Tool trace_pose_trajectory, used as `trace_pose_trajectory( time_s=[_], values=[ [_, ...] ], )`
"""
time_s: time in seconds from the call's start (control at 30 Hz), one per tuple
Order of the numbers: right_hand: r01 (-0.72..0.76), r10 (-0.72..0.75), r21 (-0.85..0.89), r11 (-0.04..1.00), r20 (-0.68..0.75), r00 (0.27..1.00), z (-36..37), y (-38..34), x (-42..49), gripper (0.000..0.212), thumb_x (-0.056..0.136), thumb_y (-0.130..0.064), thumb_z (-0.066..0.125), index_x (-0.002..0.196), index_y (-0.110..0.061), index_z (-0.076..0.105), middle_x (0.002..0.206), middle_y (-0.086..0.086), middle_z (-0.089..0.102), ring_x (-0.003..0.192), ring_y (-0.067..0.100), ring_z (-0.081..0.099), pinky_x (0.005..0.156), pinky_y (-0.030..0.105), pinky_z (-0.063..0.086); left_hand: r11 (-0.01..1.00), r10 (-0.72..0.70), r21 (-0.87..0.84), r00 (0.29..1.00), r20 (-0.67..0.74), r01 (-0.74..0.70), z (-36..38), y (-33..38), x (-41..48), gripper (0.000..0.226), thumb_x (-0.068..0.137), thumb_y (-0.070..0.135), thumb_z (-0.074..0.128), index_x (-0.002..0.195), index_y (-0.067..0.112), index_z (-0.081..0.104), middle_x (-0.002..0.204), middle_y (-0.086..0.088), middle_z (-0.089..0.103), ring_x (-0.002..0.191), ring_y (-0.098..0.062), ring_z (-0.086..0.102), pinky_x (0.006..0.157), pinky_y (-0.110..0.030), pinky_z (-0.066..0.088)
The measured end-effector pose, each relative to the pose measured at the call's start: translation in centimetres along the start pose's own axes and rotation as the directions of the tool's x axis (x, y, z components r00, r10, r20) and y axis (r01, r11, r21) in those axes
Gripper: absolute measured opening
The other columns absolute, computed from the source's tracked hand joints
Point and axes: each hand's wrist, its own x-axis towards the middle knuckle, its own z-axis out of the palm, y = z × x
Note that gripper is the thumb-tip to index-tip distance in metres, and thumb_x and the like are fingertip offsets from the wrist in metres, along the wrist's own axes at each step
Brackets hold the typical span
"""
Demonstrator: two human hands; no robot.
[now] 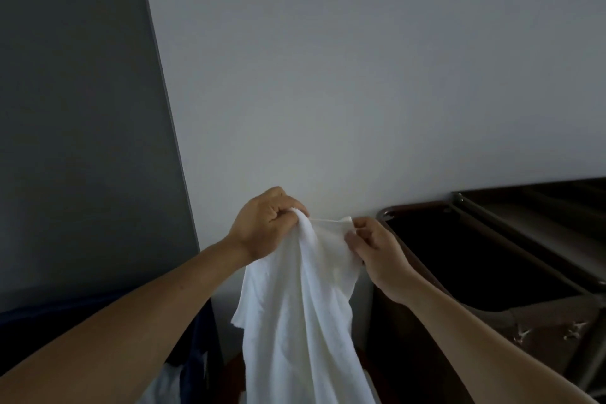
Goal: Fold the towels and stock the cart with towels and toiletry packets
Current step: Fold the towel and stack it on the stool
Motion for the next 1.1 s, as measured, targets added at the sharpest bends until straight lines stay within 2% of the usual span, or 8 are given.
trace_pose_trajectory(
  time_s=[0.2, 0.33, 0.47, 0.63, 0.73, 0.87, 1.0, 1.1],
  values=[
    [-0.042, 0.046, 0.073, 0.996, -0.064, 0.997, 0.2, -0.4, -0.6, 0.05, 0.095, -0.006, 0.041, 0.058, -0.033, 0.06, 0.055, -0.011, 0.055, 0.051, 0.004, 0.05, 0.051, 0.021, 0.04, 0.986, -0.056, -0.164, 0.992, -0.11, 0.038, 0.0, 0.6, 0.4, 0.03, 0.082, 0.018, 0.047, 0.07, 0.028, 0.072, 0.083, 0.012, 0.069, 0.082, 0.004, 0.06, 0.068, -0.006, 0.04],
    [-0.098, 0.125, 0.173, 0.98, -0.151, 0.981, -0.5, -0.1, -0.6, 0.049, 0.092, -0.007, 0.04, 0.05, -0.028, 0.052, 0.052, -0.011, 0.047, 0.052, 0.009, 0.044, 0.057, 0.03, 0.035, 0.918, -0.219, -0.367, 0.963, -0.158, 0.149, -0.4, 1.6, 1.1, 0.026, 0.074, 0.022, 0.045, 0.064, 0.023, 0.069, 0.074, 0.01, 0.069, 0.07, -0.001, 0.058, 0.061, -0.018, 0.045],
    [-0.09, 0.09, -0.021, 0.996, 0.018, 0.996, -0.4, 0.1, -1.9, 0.011, 0.079, -0.034, 0.05, 0.072, -0.031, 0.058, 0.068, -0.012, 0.059, 0.064, 0.009, 0.056, 0.064, 0.026, 0.043, 0.878, -0.163, -0.472, 0.977, -0.136, 0.08, -0.9, 3.5, 1.7, 0.025, 0.072, 0.021, 0.043, 0.062, 0.022, 0.067, 0.067, 0.009, 0.066, 0.064, -0.002, 0.058, 0.055, -0.015, 0.044],
    [0.081, -0.014, -0.27, 0.959, 0.241, 0.97, -0.2, 0.3, -2.6, 0.029, 0.075, -0.045, 0.051, 0.102, -0.054, 0.057, 0.07, -0.03, 0.062, 0.062, -0.007, 0.058, 0.055, 0.006, 0.042, 0.857, -0.115, -0.511, 0.99, -0.08, 0.059, -1.1, 4.3, 2.1, 0.023, 0.075, 0.019, 0.044, 0.069, 0.014, 0.066, 0.069, 0.004, 0.066, 0.064, -0.004, 0.059, 0.055, -0.014, 0.045],
    [-0.049, 0.003, -0.404, 0.913, -0.114, 0.994, -2.0, 1.7, -1.4, 0.025, 0.094, -0.027, 0.058, 0.107, -0.048, 0.06, 0.067, -0.02, 0.066, 0.057, 0.0, 0.06, 0.047, 0.01, 0.04, 0.808, -0.108, -0.585, 0.994, -0.027, 0.072, -1.4, 4.3, 2.0, 0.023, 0.074, 0.019, 0.044, 0.065, 0.017, 0.064, 0.074, 0.001, 0.064, 0.067, -0.007, 0.057, 0.057, -0.016, 0.045],
    [-0.35, 0.201, -0.2, 0.915, -0.527, 0.826, -4.4, 2.1, 0.0, 0.024, 0.099, -0.027, 0.052, 0.121, -0.033, 0.058, 0.092, -0.008, 0.06, 0.072, 0.003, 0.052, 0.056, 0.024, 0.038, 0.715, -0.048, -0.694, 0.997, 0.066, 0.081, -2.2, 4.5, 1.8, 0.026, 0.079, 0.014, 0.042, 0.063, 0.02, 0.062, 0.081, 0.002, 0.064, 0.071, -0.008, 0.056, 0.062, -0.018, 0.047],
    [0.069, -0.075, -0.085, 0.994, -0.06, 0.995, -2.6, 0.3, -1.4, 0.027, 0.094, -0.017, 0.068, 0.083, -0.041, 0.073, 0.086, -0.017, 0.071, 0.078, -0.005, 0.064, 0.07, 0.013, 0.047, 0.72, -0.04, -0.689, 0.997, 0.07, 0.078, -1.7, 4.8, 2.0, 0.025, 0.079, 0.013, 0.042, 0.065, 0.018, 0.063, 0.081, 0.002, 0.066, 0.075, -0.008, 0.058, 0.067, -0.017, 0.048],
    [0.025, 0.033, -0.157, 0.987, 0.352, 0.936, -1.0, -0.3, -3.0, 0.009, 0.074, -0.052, 0.073, 0.083, -0.054, 0.073, 0.092, -0.025, 0.067, 0.096, 0.006, 0.066, 0.084, 0.022, 0.049, 0.753, -0.07, -0.654, 0.997, 0.04, 0.079, -1.1, 4.8, 2.1, 0.029, 0.089, 0.006, 0.039, 0.072, 0.013, 0.061, 0.079, 0.004, 0.067, 0.074, -0.005, 0.06, 0.066, -0.015, 0.049]
  ],
)
